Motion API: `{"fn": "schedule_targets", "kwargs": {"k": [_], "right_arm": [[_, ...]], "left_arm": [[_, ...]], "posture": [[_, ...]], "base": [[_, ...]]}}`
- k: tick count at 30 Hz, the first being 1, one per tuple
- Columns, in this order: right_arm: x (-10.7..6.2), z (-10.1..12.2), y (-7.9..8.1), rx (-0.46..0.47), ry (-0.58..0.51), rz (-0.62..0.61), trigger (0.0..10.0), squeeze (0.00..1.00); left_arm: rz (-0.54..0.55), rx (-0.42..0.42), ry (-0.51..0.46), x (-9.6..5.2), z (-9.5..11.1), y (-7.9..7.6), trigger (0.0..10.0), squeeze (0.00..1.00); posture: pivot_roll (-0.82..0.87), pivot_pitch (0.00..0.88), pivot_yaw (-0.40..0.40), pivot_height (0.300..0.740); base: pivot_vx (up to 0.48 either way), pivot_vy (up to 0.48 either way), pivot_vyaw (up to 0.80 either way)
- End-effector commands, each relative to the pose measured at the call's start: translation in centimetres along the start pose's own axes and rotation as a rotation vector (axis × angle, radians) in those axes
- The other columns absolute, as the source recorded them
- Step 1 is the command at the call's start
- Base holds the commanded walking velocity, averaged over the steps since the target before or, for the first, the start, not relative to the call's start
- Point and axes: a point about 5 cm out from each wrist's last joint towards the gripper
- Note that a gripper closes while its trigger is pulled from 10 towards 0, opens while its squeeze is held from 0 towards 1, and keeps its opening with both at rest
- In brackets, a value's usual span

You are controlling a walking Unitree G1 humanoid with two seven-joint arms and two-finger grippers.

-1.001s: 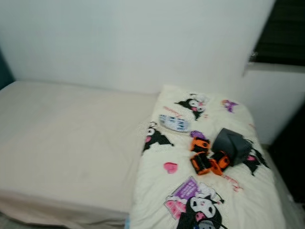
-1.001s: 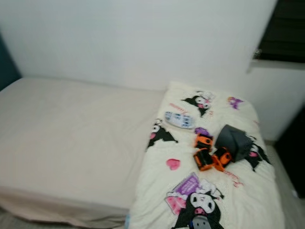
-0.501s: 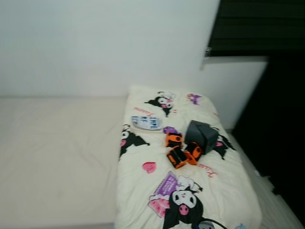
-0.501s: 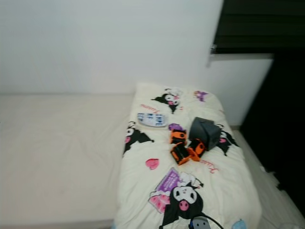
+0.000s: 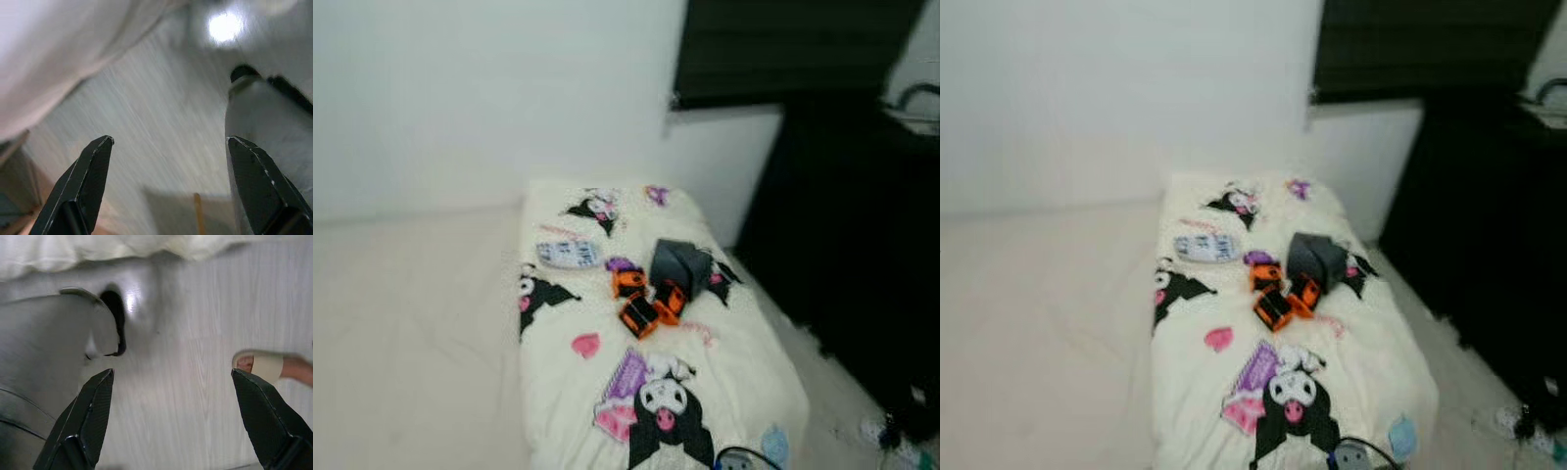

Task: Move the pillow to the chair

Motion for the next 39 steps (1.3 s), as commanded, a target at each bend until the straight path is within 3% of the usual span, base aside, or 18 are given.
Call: {"fn": "schedule_targets", "kwargs": {"k": [1,39], "right_arm": [[0.0,0.09,0.01,-0.002,-0.002,0.0,10.0,0.0],[0.0,0.1,0.13,-0.011,-0.004,0.005,10.0,0.0]], "left_arm": [[-0.013,0.005,0.016,-0.06,-0.41,-0.35,10.0,0.0],[-0.008,0.02,0.014,-0.04,-0.56,-0.01,10.0,0.0]], "posture": [[-0.13,0.0,-0.018,0.74],[-0.13,0.0,-0.011,0.74]], "base": [[0.0,0.0,-0.73],[0.0,0.0,-0.74]]}}
Point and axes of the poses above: a point about 5 cm out from each wrist's last joint towards the gripper, its own x axis pointing out of the wrist towards the gripper, its own z axis along the axis of the wrist's last joint, y = z × x, and after that the axes turned 4 degrees about x, right-handed
